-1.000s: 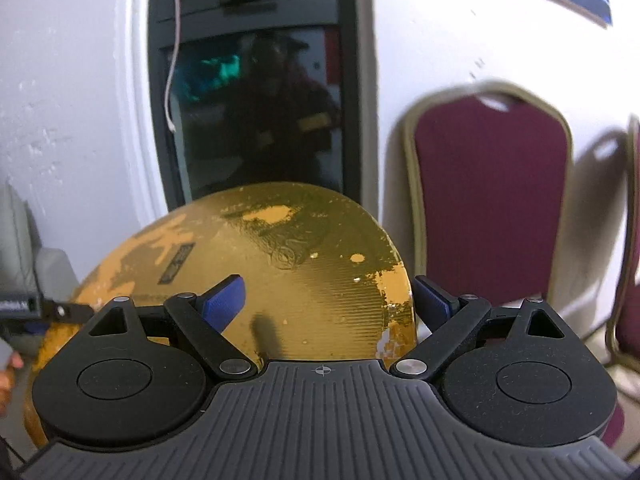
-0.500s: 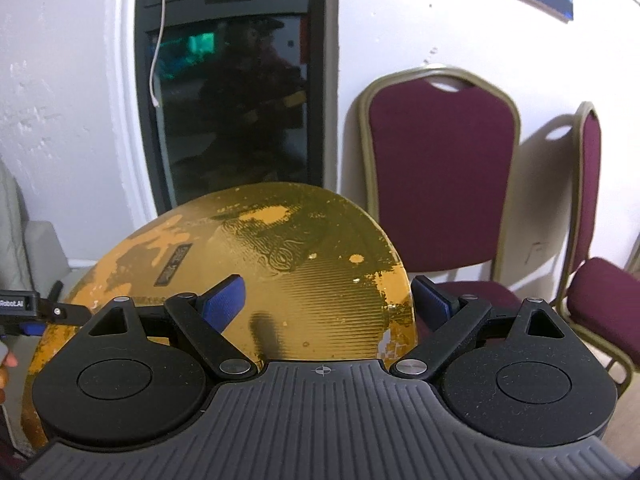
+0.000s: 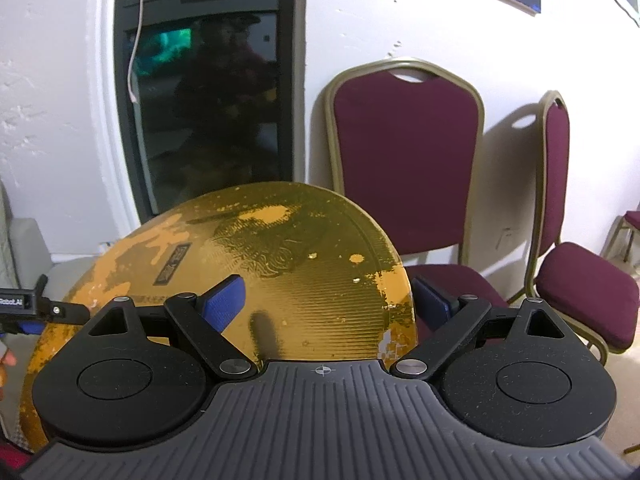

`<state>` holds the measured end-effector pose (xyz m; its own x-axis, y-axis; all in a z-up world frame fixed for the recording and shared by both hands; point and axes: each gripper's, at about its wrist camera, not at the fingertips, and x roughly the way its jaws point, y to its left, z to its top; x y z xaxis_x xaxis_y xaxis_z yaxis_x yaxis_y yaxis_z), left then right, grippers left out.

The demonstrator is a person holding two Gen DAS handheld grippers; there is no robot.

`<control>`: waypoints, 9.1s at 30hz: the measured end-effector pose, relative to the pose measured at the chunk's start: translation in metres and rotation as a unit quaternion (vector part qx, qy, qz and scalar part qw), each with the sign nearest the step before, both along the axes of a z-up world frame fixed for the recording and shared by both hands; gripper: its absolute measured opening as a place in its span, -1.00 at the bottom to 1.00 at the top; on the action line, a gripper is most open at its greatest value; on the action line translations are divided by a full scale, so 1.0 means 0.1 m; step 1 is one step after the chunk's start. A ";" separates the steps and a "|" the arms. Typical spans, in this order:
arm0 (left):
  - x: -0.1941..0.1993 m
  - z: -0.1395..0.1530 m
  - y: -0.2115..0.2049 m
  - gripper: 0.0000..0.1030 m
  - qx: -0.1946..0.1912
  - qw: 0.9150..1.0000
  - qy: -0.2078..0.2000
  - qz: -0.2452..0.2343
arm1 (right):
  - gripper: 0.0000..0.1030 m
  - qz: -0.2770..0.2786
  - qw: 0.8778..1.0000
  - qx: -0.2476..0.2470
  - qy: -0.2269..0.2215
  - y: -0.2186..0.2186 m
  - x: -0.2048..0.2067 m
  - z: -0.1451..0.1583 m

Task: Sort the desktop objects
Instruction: 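Carry the raised gold lid with both grippers toward the open gold box, then hold the lid with both grippers and align it over the box rim, then lower the gold lid with both grippers onto the box, then open both grippers and release the lid rim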

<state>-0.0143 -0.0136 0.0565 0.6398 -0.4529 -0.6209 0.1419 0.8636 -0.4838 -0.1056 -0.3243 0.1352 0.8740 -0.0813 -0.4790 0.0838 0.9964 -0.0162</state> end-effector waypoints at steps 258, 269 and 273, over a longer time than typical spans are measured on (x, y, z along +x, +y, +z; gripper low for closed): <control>1.11 -0.84 1.68 0.99 0.299 0.898 0.127 0.296 | 0.57 0.170 0.966 0.097 0.172 1.69 1.34 -1.19; 1.68 -0.82 1.69 0.99 0.333 0.890 0.133 0.281 | 0.57 0.167 0.967 0.089 0.169 1.70 1.51 -1.18; 1.73 -0.80 1.68 0.99 0.337 0.890 0.138 0.276 | 0.57 0.168 0.967 0.091 0.170 1.70 1.55 -1.19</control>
